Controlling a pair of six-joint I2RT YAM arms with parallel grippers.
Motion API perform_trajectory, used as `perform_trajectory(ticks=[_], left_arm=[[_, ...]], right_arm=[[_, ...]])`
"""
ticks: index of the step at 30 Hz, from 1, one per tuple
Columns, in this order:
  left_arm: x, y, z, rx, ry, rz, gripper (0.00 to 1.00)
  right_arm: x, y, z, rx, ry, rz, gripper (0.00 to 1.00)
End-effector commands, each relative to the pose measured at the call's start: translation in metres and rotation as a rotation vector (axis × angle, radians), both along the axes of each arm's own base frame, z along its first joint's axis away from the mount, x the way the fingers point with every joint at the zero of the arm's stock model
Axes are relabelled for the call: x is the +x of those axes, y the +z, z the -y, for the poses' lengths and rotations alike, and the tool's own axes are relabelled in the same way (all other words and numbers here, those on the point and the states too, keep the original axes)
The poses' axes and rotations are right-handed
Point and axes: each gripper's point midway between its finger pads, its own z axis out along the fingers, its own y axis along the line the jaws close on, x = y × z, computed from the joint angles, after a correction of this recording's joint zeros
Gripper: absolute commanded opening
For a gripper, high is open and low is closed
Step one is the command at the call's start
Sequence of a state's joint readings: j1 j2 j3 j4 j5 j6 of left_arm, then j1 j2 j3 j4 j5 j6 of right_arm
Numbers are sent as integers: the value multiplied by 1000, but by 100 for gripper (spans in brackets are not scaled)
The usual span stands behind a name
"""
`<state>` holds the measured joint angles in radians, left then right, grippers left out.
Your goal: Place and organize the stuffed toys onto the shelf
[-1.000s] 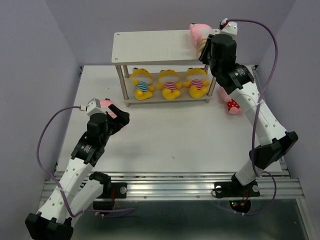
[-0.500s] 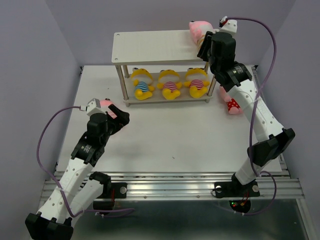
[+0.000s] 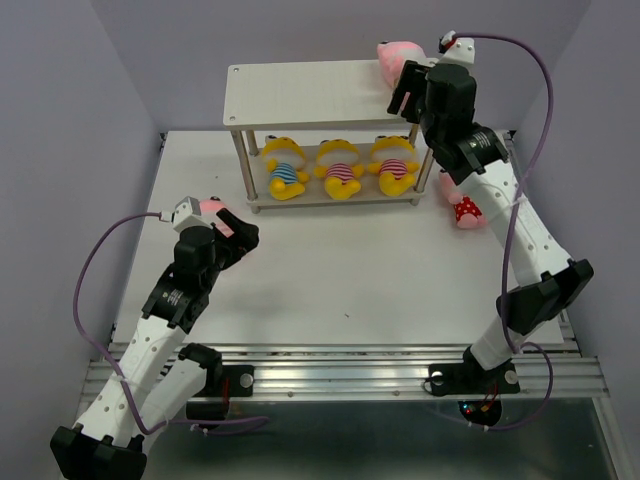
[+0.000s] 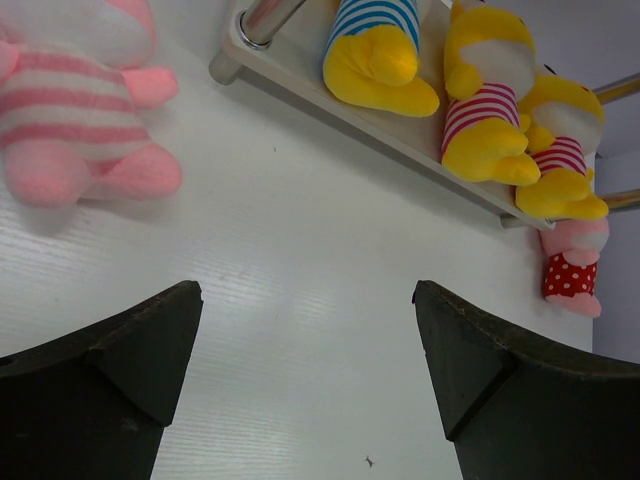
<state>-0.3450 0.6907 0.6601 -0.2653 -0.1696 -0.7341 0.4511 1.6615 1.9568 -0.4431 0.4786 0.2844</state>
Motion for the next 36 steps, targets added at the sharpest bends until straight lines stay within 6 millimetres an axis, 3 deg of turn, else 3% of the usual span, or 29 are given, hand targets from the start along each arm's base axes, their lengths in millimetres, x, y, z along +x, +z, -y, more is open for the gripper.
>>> perform_trajectory(ticks=[1, 6, 8, 11, 12, 13, 14, 17, 21, 22, 23, 24, 25, 26, 28, 31, 32, 34, 36], left_arm=[[2, 4, -4, 5, 13, 38, 99], [0, 5, -4, 1, 14, 36, 99], [-1, 5, -4, 1, 14, 30, 99], [-2, 5, -4, -1, 14, 25, 99], [-3, 5, -4, -4, 16, 20, 99], [-4, 3, -4, -2, 17, 12, 99], [-4, 3, -4, -3, 17, 10, 99], [-6, 0, -5, -8, 20, -3, 99], [-9, -4, -4, -12, 16, -20, 99], [-9, -5, -4, -16, 20, -25, 99], [-10, -8, -4, -15, 19, -33, 99], [-10, -12, -3, -16, 16, -44, 99], [-10, -13, -3, -14, 18, -46, 99], [-10, -16, -3, -16, 20, -57, 99], [-10, -19, -2, -17, 14, -64, 99], [-9, -23, 0, -15, 10, -73, 99], [-7, -25, 0, -14, 11, -78, 99], [-6, -27, 0, -13, 10, -82, 99], [-5, -28, 1, -11, 10, -85, 99]], right_arm=[[-27, 54, 9, 50, 36, 121, 78], [-54, 64, 22, 49, 38, 144, 100], [-62, 53, 26, 35, 37, 123, 100], [-84, 54, 38, 43, 27, 130, 100], [-86, 39, 39, 32, 27, 102, 100], [-99, 42, 46, 46, 22, 110, 100], [-101, 26, 48, 39, 14, 79, 100], [-121, 10, 64, 51, -32, 49, 100], [-138, -46, 77, 30, -82, -85, 100], [-141, -76, 81, 5, -109, -143, 100], [-144, -88, 84, 5, -123, -162, 100], [-149, -113, 89, 3, -148, -203, 100], [-151, -112, 89, 18, -150, -200, 100], [-152, -136, 93, 17, -168, -247, 100], [-153, -162, 92, 14, -157, -307, 100], [-146, -207, 106, 5, -181, -430, 100], [-142, -216, 124, 18, -223, -460, 100], [-133, -239, 132, 29, -206, -523, 100], [-127, -256, 153, 32, -227, -562, 100]])
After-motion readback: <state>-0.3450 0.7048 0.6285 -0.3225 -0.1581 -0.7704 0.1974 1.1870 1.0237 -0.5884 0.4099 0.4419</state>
